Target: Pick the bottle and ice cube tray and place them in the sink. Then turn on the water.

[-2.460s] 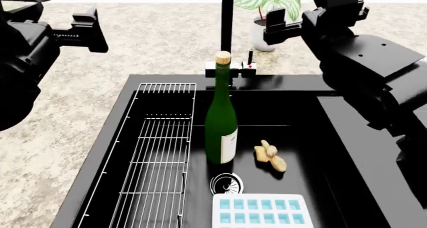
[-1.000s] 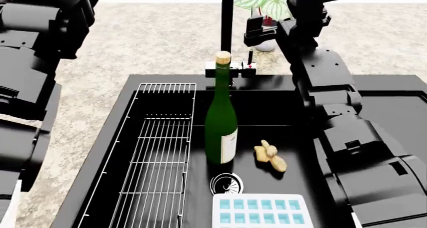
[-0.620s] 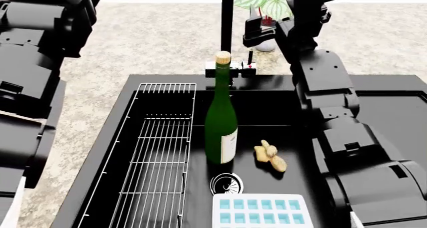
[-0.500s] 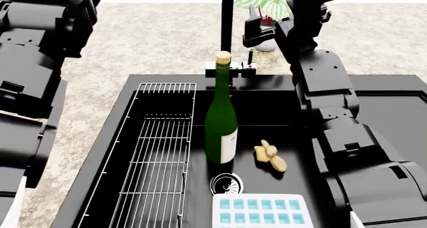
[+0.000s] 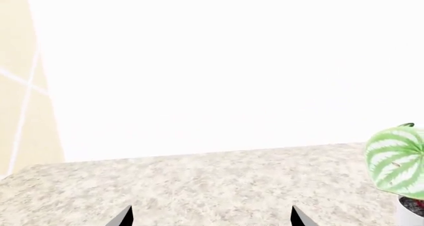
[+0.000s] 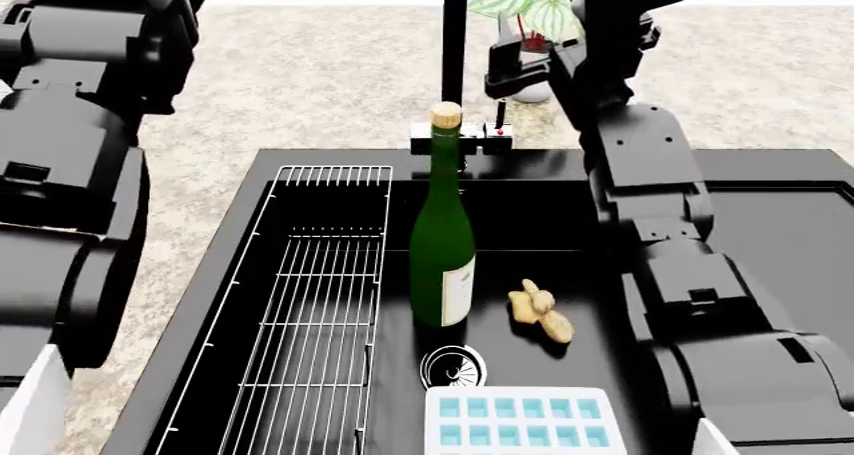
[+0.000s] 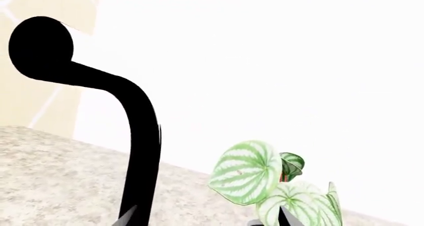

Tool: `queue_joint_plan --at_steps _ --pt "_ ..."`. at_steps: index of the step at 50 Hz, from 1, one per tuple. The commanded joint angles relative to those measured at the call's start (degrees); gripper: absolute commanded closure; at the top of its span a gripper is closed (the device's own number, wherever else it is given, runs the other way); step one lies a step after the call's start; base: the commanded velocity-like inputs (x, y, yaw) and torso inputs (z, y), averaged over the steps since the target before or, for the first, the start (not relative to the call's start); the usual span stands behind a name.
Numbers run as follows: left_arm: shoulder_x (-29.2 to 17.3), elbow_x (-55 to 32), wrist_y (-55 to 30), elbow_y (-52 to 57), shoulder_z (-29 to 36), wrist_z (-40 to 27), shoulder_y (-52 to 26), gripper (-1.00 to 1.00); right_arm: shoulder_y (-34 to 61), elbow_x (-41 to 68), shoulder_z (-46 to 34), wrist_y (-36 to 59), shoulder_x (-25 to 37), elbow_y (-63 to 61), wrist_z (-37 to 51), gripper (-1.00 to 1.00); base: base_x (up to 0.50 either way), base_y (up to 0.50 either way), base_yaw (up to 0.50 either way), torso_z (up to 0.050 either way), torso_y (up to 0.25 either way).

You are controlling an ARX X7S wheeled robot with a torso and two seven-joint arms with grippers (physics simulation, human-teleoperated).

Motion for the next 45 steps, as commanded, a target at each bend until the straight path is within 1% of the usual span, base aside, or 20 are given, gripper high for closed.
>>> queue_joint_plan --at_steps 1,8,16,27,45 --pt "1.2 19.2 -1.8 0.8 -18.9 3.0 0.9 -1.00 2.1 -4.5 5.1 2.1 -0.4 -0.1 -0.6 -1.00 0.00 0.00 0.00 0.000 0.000" --pt "1.1 19.0 -2.1 1.1 -18.9 3.2 1.0 -1.00 6.8 -5.2 4.0 3.8 -0.4 -0.2 -0.5 -1.00 0.00 0.00 0.00 0.000 0.000" --pt "0.8 18.6 -3.3 1.6 -19.1 3.3 0.7 -1.00 9.7 -5.6 2.9 5.0 -0.8 -0.3 -0.7 -1.00 0.00 0.00 0.00 0.000 0.000" --pt "0.9 18.5 -4.3 0.3 -18.9 3.2 0.3 -1.00 9.9 -5.3 2.2 5.0 -0.9 -0.2 -0.6 -1.00 0.00 0.00 0.00 0.000 0.000" --pt "0.7 18.1 -4.4 0.4 -18.9 3.0 0.2 -1.00 8.7 -4.5 1.4 4.6 -1.0 -0.1 -0.4 -1.00 0.00 0.00 0.00 0.000 -0.143"
